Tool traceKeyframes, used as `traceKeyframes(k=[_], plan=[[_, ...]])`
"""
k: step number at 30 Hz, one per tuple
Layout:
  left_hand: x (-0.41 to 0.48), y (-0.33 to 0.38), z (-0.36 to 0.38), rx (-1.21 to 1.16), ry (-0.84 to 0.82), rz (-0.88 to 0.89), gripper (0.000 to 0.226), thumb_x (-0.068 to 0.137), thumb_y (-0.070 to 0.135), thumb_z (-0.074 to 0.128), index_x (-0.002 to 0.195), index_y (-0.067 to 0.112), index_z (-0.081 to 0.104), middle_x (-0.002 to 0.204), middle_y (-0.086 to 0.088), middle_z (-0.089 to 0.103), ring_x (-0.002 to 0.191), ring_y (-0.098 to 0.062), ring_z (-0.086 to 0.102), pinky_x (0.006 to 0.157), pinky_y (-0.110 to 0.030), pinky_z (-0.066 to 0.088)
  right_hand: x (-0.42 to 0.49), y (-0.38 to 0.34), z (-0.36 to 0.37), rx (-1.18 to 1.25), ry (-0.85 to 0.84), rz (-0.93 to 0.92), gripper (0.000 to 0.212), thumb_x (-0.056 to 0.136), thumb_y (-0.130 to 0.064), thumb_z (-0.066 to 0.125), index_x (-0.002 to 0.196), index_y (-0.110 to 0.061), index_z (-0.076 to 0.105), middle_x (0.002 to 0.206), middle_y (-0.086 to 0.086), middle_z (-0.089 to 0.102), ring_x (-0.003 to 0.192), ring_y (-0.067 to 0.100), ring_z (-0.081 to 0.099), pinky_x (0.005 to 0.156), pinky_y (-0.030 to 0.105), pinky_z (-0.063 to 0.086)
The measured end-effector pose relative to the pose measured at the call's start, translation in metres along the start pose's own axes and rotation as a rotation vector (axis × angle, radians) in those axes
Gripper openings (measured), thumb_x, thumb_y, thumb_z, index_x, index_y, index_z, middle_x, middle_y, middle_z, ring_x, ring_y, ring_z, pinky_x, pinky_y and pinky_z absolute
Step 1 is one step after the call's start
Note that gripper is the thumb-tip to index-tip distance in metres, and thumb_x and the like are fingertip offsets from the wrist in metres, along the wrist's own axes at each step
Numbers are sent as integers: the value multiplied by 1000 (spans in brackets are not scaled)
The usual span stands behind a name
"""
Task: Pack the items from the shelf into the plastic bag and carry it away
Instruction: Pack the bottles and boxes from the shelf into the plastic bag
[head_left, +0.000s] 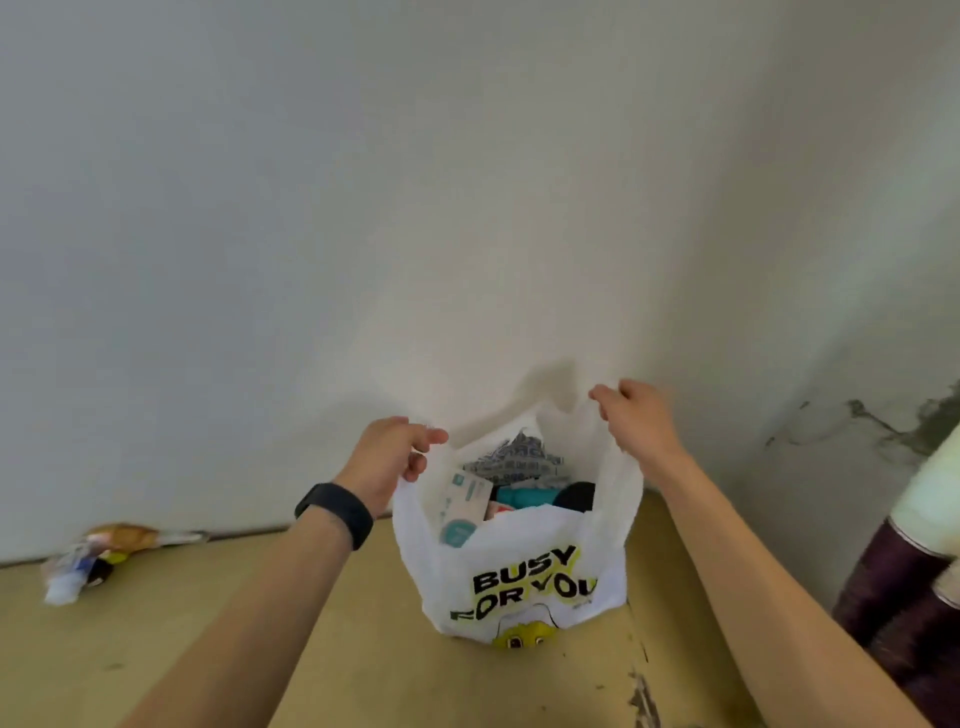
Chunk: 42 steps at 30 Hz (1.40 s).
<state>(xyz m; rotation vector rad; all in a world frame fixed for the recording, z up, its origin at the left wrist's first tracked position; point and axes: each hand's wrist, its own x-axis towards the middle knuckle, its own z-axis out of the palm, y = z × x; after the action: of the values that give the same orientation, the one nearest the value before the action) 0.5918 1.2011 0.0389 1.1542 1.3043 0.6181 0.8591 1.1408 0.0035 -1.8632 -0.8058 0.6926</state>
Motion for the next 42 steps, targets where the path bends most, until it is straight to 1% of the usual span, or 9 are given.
traceKeyframes(k=[8,12,14,19,23,29,33,38,42], plan=[[1,-70,-27,905,295,446,85,80,4,64,148,26,17,144,-10,37,105,-30,58,86,-40,53,-66,27,11,-706,159,-221,62,88,-37,64,136,-5,42,143,21,39,124,45,41,95,48,42],[4,-75,-7,1648,201,1013,63,68,2,75,124,25,61,147,-10,46,136,-33,42,111,-54,31,-77,20,42,-823,212,-852,35,84,-26,68,117,-15,68,143,14,49,135,38,38,105,53,37],[9,-71,9,1877,-33,949,40,86,14,66,124,22,63,148,-10,46,144,-30,30,118,-54,8,-68,19,58,-1012,0,-940,27,81,-23,71,108,-25,75,142,9,54,141,33,35,113,54,26],[26,-86,25,2141,-237,397,56,92,50,52,142,23,48,156,-11,33,149,-32,9,114,-62,-13,-22,43,40,-1702,-484,-404,56,92,-56,45,146,-41,39,166,8,-4,148,37,-22,109,68,-16],[27,-121,0,2216,-193,385,87,81,72,54,151,26,31,163,-13,9,150,-34,-8,108,-66,-20,-48,71,26,-1504,-479,-336,66,91,-63,41,151,-38,26,166,8,-7,149,35,-16,114,64,-2],[16,-129,6,2183,-221,445,78,84,60,59,149,23,36,163,-12,13,150,-31,-9,105,-64,-28,-106,66,69,-732,-238,-922,34,96,-28,45,126,-22,61,131,-4,60,122,19,54,98,33,46],[12,-126,13,2161,-206,458,60,93,47,49,147,20,40,158,-13,28,151,-30,3,105,-61,-29,-88,89,79,-1219,-783,-518,36,97,-28,37,129,-30,55,123,0,59,112,26,57,86,38,43],[17,-133,-2,2361,-262,358,62,98,45,44,154,29,22,164,-12,-1,150,-30,-14,108,-67,-20,-58,108,41,-1740,-706,-100,99,65,-96,28,142,-38,49,164,12,8,147,46,-6,104,72,-11],[27,-134,-21,2500,-281,256,66,100,52,36,156,30,10,163,-11,-13,148,-28,-20,107,-69,-20,-22,91,-10,-1666,-403,127,85,79,-73,48,148,-25,42,163,20,-13,146,47,-17,112,70,2]])
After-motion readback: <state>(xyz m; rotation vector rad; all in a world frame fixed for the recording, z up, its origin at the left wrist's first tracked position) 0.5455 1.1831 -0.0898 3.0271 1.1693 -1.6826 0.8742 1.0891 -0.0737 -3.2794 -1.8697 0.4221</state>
